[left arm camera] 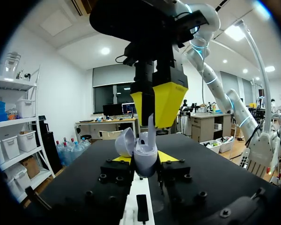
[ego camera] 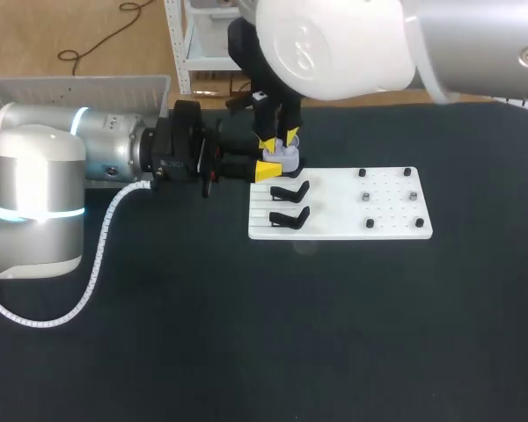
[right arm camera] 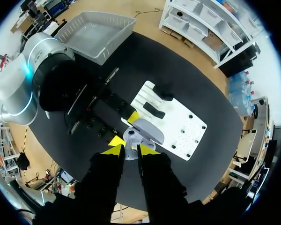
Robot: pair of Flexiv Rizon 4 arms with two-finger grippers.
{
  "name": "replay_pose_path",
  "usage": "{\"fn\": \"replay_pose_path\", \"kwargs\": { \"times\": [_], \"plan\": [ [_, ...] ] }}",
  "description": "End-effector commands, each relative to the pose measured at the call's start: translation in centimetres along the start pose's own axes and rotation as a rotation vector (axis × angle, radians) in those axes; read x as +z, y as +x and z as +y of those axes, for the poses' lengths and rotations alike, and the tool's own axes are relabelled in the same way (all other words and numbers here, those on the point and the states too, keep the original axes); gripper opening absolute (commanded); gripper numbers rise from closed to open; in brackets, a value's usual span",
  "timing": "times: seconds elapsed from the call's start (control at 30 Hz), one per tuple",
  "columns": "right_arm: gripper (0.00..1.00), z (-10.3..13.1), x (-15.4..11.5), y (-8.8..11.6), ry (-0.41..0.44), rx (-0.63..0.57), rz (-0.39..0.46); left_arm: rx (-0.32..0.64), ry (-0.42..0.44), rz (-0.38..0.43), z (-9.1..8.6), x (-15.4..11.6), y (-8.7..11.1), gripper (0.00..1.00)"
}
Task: Pick up each earbud case from the left stands, insert the matching earbuds, close the lid, and place the case in the box.
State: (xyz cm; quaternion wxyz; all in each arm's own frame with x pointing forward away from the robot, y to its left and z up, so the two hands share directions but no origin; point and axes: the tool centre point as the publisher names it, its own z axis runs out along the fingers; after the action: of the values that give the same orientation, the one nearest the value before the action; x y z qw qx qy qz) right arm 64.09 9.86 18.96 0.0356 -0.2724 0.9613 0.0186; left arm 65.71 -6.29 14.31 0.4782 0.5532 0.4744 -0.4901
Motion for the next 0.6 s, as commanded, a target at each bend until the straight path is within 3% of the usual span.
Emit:
{"fn": "replay_pose_path", "kwargs": {
  "times": [0.03,0.6],
  "plan": [
    [0.0,-0.01,0.06,-0.09,0.002,-0.001,0.001,0.002,-0.004,0.0,-0.1,0.01,0.01,0.0],
    [0.0,0.04,0.2,-0.69,0.022,-0.004,0.013,0.002,-0.004,0.0,-0.1,0.01,0.01,0.0]
  ]
}}
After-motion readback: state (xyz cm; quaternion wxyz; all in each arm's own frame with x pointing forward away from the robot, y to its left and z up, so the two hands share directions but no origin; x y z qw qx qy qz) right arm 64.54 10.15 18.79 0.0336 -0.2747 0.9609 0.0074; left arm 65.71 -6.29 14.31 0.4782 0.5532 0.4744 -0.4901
